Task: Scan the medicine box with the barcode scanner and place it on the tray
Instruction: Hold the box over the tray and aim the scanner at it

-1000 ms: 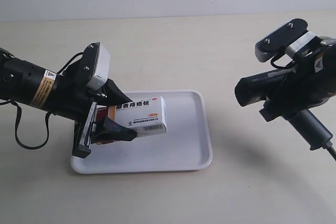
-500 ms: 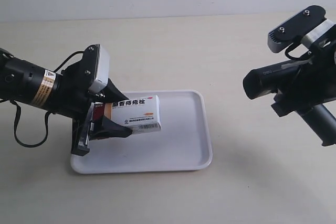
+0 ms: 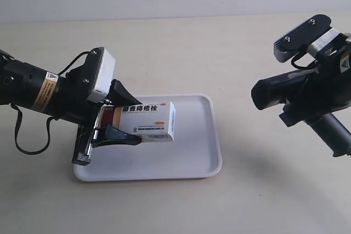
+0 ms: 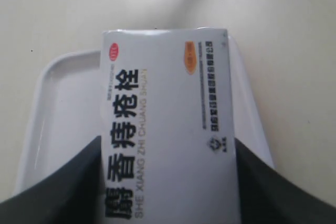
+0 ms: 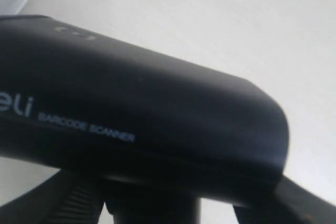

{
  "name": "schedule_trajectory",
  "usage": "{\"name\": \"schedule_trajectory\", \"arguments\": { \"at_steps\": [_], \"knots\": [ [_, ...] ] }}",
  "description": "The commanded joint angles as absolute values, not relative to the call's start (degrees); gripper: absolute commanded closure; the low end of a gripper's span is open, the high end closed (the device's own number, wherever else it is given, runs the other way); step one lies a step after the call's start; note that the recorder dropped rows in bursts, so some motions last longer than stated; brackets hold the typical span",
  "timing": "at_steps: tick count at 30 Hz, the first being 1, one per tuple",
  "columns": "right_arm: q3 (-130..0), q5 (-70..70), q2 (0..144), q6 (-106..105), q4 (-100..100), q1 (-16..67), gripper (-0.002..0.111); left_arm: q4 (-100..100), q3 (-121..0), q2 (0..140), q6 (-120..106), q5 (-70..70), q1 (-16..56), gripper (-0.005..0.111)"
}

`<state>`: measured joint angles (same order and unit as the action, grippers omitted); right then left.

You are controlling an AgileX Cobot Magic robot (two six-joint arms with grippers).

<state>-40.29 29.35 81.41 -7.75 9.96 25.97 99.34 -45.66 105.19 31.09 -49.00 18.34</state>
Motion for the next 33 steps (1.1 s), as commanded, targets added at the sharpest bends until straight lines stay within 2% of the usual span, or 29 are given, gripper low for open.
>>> {"name": "schedule_trajectory", "arguments": {
  "at_steps": [1, 20, 33],
  "knots": [
    [-40.96, 26.74, 82.00, -7.47, 9.88, 26.04, 0.108, 97.48, -46.10, 106.46, 30.73, -50.55, 18.29, 0.107],
    [-40.96, 30.47, 76.74, -7.97, 8.12, 26.04, 0.108, 91.01, -48.15, 111.75, 32.18, -54.87, 15.79, 0.107],
    [-40.96, 24.51, 79.77, -11.68, 3.93, 26.04, 0.108, 92.39, -48.15, 111.75, 32.33, -56.37, 15.82, 0.107]
  ]
}}
